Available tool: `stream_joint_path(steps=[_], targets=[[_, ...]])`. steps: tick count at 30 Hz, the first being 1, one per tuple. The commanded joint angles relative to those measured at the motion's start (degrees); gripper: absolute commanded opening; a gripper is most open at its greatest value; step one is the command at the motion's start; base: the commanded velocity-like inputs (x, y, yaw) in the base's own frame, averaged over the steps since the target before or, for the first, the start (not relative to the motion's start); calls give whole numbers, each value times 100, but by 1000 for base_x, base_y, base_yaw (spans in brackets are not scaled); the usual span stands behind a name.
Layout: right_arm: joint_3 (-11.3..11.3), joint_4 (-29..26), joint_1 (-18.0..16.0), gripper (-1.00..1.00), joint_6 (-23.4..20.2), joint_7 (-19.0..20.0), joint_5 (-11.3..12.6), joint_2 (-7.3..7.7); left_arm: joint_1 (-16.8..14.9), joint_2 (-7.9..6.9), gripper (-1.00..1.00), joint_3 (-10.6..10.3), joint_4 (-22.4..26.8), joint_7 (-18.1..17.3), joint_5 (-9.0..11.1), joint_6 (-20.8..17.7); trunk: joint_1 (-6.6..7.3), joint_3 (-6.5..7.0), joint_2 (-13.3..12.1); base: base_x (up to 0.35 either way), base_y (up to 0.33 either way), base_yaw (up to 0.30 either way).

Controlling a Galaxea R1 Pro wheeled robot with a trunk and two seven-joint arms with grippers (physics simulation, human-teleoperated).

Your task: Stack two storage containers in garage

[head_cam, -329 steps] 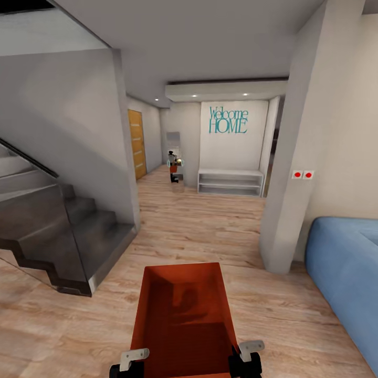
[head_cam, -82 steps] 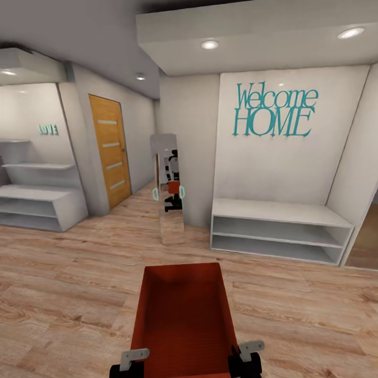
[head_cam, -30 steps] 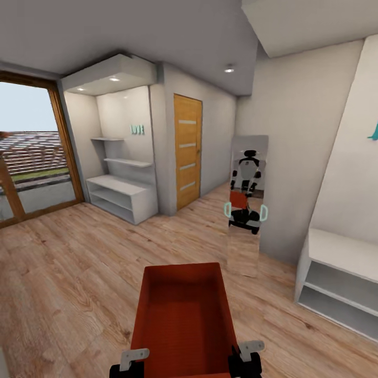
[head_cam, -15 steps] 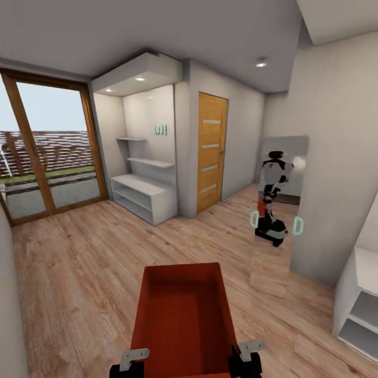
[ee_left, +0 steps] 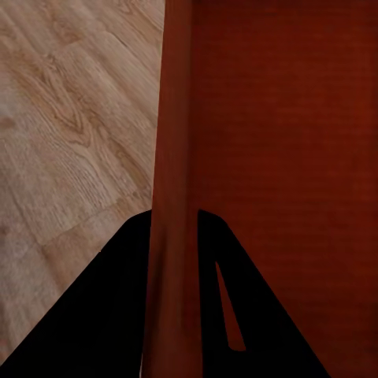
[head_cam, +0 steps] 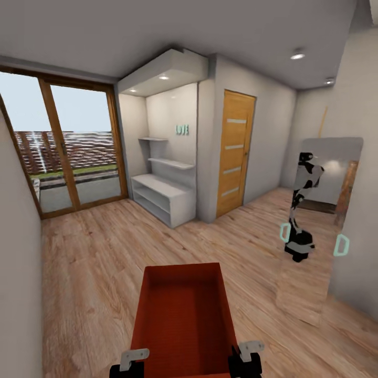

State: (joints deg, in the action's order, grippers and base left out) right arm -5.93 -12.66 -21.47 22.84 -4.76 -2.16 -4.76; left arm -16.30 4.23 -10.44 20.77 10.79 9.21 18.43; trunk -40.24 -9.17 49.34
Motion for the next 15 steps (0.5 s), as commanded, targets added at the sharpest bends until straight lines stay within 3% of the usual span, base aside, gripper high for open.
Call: stream_joint_path(steps=[1, 15], targets=[[-31, 7, -7, -100, 1, -60, -54, 2, -4, -8, -100, -90, -3, 73, 55, 29, -4, -8, 5, 336, 0, 78], [-34, 10, -6, -100, 1, -60, -50, 2, -4, -10, -100, -90, -3, 73, 55, 30, -4, -8, 5, 336, 0, 11]])
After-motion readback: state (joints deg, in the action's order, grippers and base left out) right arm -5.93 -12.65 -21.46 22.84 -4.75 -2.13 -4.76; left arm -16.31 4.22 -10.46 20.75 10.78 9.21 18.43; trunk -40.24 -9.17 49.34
